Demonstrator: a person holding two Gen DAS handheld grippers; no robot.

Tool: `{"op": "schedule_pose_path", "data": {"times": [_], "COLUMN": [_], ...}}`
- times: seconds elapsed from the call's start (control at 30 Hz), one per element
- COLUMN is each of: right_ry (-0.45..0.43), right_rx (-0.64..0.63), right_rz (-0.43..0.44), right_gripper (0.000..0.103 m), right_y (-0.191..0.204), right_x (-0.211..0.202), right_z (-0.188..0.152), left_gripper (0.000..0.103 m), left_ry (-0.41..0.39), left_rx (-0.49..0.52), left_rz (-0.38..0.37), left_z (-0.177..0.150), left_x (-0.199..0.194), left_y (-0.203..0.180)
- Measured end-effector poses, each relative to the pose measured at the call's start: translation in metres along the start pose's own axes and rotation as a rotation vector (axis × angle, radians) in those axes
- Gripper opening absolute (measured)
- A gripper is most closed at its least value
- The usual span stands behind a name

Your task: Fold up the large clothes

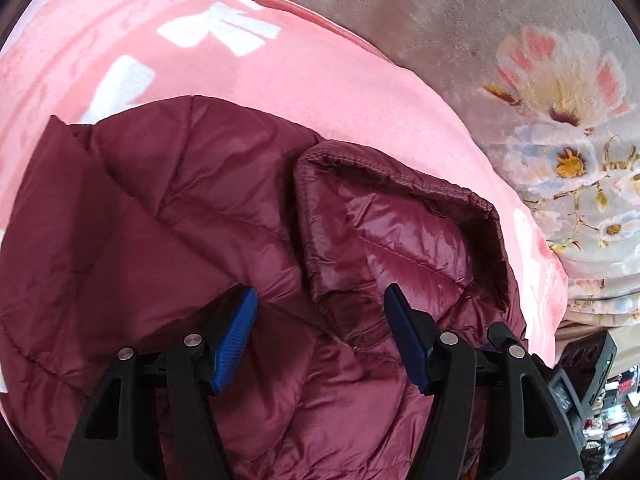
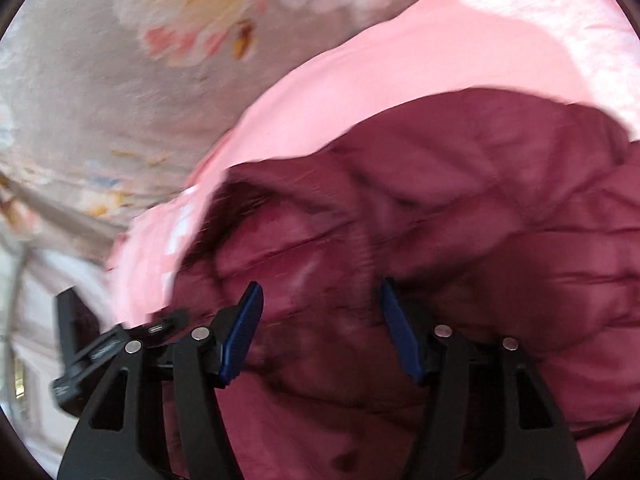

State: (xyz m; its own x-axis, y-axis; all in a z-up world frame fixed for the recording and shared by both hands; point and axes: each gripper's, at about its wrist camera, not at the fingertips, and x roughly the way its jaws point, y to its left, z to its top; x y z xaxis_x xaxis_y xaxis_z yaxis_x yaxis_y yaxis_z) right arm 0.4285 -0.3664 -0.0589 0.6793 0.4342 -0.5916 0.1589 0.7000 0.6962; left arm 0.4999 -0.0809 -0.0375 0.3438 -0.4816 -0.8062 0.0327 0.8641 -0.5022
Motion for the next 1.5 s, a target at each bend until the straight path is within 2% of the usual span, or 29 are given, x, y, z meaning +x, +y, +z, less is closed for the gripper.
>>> {"op": "schedule_pose_path", "data": {"times": [0.1,0.17,0.2,0.27,0.33,0.4,0.43,0.47,0.5,0.53,0.63,0.7,0.83,0.97,1.07,1.23,1.33,1.43,1.5], "right_ry": [0.017,0.020,0.021,0.032,0.035,0.016,0.007,-0.002,-0.009,-0.022,-0.054,-0.052,-0.013,-0.065,-0.086,-0.083,-0.094,-0.134,-0.177], "right_rx": [-0.025,-0.067,-0.111,-0.133,-0.087,-0.027,-0.008,-0.001,-0.006,-0.024,-0.109,-0.174,-0.226,-0.383,-0.436,-0.358,-0.251,-0.212,-0.232], "right_rz": [0.083,0.036,-0.034,-0.095,-0.099,-0.065,-0.049,-0.034,-0.031,-0.038,-0.076,-0.140,-0.243,-0.363,-0.420,-0.346,-0.285,-0.327,-0.366], "right_gripper": [0.051,0.048,0.048,0.048,0.048,0.047,0.040,0.027,0.016,0.010,0.007,0.007,0.007,0.006,0.006,0.008,0.014,0.014,0.017], "right_y": [0.016,0.024,0.029,0.028,0.018,0.007,0.005,0.003,0.004,0.006,0.014,0.013,-0.001,0.010,0.016,0.002,-0.009,-0.018,-0.015], "right_x": [-0.001,0.001,0.004,0.009,0.012,0.009,0.008,0.005,0.003,-0.002,-0.021,-0.028,-0.010,0.004,0.006,-0.005,-0.026,-0.062,-0.081], "right_z": [-0.004,-0.007,-0.009,-0.012,-0.011,-0.007,-0.005,-0.005,-0.004,-0.006,-0.017,-0.025,-0.034,-0.048,-0.054,-0.050,-0.051,-0.053,-0.049], "left_gripper": [0.061,0.060,0.058,0.053,0.046,0.041,0.035,0.030,0.017,0.008,0.006,0.006,0.007,0.010,0.014,0.015,0.017,0.017,0.015], "left_ry": [0.007,0.015,0.019,0.024,0.031,0.034,0.036,0.039,0.041,0.040,0.000,-0.021,-0.033,-0.100,-0.144,-0.194,-0.199,-0.181,-0.192], "left_rx": [0.005,0.014,0.019,0.031,0.029,0.023,0.026,0.030,0.038,0.052,0.145,0.199,0.250,0.347,0.382,0.416,0.400,0.404,0.413], "left_rz": [-0.016,-0.014,-0.012,-0.006,-0.004,-0.006,-0.007,-0.007,-0.008,0.006,0.067,0.088,0.128,0.180,0.190,0.235,0.204,0.195,0.248], "left_z": [0.000,0.000,0.000,-0.001,0.000,0.000,-0.001,-0.001,-0.001,-0.002,-0.009,-0.016,-0.029,-0.041,-0.045,-0.052,-0.051,-0.051,-0.046], "left_x": [0.001,0.003,0.002,0.004,0.007,0.009,0.009,0.009,0.009,0.009,-0.001,-0.005,0.007,0.014,0.014,0.013,0.005,-0.011,-0.027], "left_y": [-0.005,-0.008,-0.007,-0.009,-0.008,-0.008,-0.008,-0.008,-0.009,-0.010,-0.014,-0.015,-0.014,-0.021,-0.020,-0.025,-0.020,-0.012,-0.009]}}
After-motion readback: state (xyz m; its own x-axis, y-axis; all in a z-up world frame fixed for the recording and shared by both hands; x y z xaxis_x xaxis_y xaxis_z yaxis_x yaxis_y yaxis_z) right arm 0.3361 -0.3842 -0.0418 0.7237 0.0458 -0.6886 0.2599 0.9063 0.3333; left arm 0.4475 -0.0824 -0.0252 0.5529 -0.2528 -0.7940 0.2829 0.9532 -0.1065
